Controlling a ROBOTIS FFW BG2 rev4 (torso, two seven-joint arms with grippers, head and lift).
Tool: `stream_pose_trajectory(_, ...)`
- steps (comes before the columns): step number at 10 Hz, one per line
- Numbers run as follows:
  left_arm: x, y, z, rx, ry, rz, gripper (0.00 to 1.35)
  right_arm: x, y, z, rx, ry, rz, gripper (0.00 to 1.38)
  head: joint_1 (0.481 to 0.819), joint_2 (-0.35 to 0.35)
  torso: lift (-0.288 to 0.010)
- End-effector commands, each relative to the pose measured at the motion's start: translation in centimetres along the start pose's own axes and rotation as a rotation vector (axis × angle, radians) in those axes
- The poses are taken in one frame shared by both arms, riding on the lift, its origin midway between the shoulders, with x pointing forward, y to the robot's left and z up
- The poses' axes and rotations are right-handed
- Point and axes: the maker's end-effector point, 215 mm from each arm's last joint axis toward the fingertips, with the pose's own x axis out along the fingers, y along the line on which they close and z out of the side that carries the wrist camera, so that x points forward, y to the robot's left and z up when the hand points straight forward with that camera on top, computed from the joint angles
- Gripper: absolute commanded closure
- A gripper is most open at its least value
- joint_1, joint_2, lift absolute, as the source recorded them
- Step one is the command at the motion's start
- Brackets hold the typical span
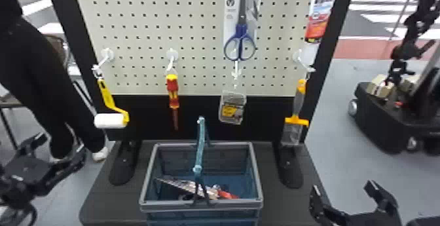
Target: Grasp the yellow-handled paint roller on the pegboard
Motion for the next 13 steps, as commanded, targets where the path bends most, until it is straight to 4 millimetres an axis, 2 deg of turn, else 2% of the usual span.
stream_pose_trajectory(1, 2.1, 1.6, 0.7, 0.010, 0.003, -0.012, 0.18, 0.4, 0.6, 0.2, 0.005, -0.006, 0.015, 0.12, 0.549, 0.000, -0.100)
stream_pose_trajectory(3, 4.5, 3.2, 1.5, -0.003, 0.003, -0.051, 0.18, 0.5, 1.2, 0.4, 0.011, -0.009, 0.032, 0.13, 0.549, 0.000, -0.100)
stream_pose_trajectory(5, 7.1, 3.7, 2.0, -0.051, 0.000, -0.113, 0.18, 0.8, 1.9, 0.7, 0.013, -0.018, 0.051, 0.12, 0.549, 0.000, -0.100)
stream_pose_trajectory(9, 12.2, -0.1, 2.4, -0.105, 0.051, -0.288, 0.18, 1.3, 2.9, 0.8, 0.018, -0.023, 0.079, 0.12, 0.549, 0.000, -0.100)
stream_pose_trajectory(11, 13.4, -1.8, 2.0, -0.121, 0.095, -0.360, 0.18, 1.4, 3.1, 0.6, 0.021, -0.021, 0.085, 0.13, 0.549, 0.000, -0.100)
stream_pose_trajectory(13, 13.8, -2.2, 2.3, -0.111, 0.109, -0.381, 0.18, 1.4, 3.1, 0.4, 0.021, -0.016, 0.086, 0.12, 0.549, 0.000, -0.100)
